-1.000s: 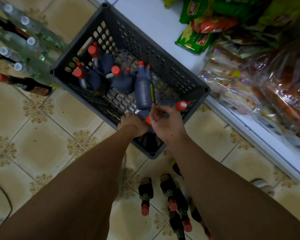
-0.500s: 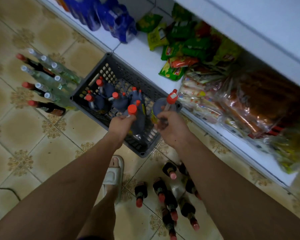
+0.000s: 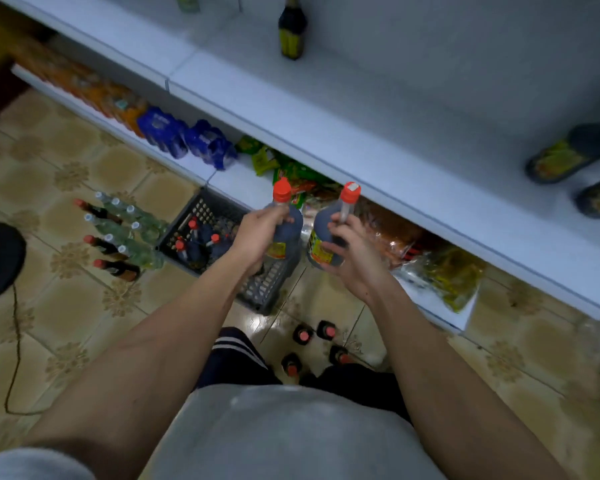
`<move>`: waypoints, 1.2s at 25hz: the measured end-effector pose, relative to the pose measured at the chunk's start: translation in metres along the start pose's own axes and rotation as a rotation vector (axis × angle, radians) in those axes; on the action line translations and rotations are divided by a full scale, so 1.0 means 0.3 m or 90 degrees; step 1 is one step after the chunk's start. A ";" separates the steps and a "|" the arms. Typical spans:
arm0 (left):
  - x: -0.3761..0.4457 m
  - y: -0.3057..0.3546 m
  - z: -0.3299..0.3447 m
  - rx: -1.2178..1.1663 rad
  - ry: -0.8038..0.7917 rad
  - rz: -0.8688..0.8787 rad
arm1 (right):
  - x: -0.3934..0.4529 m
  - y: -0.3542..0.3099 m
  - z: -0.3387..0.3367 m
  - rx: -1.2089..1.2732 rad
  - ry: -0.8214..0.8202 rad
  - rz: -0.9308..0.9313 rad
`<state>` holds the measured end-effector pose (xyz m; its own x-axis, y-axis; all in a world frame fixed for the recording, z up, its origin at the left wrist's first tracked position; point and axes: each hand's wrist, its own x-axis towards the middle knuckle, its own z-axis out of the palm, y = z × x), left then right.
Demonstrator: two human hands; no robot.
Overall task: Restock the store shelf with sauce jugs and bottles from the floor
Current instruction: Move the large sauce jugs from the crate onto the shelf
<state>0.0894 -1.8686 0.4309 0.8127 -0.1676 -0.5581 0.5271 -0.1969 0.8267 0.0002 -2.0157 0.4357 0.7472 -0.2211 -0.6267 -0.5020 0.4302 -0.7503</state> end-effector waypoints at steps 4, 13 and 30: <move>-0.103 0.150 0.126 0.054 -0.057 0.062 | -0.139 -0.116 -0.141 -0.016 0.032 -0.063; -0.162 0.325 0.538 0.075 -0.197 0.109 | -0.289 -0.293 -0.456 0.011 0.194 -0.135; -0.124 0.312 1.339 0.181 -0.388 0.086 | -0.322 -0.375 -1.158 0.108 0.409 -0.105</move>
<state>0.0089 -2.2688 0.5002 0.5378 -0.7059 -0.4610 0.2773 -0.3683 0.8874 -0.1668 -2.3469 0.5075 0.3750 -0.7483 -0.5472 -0.2894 0.4663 -0.8359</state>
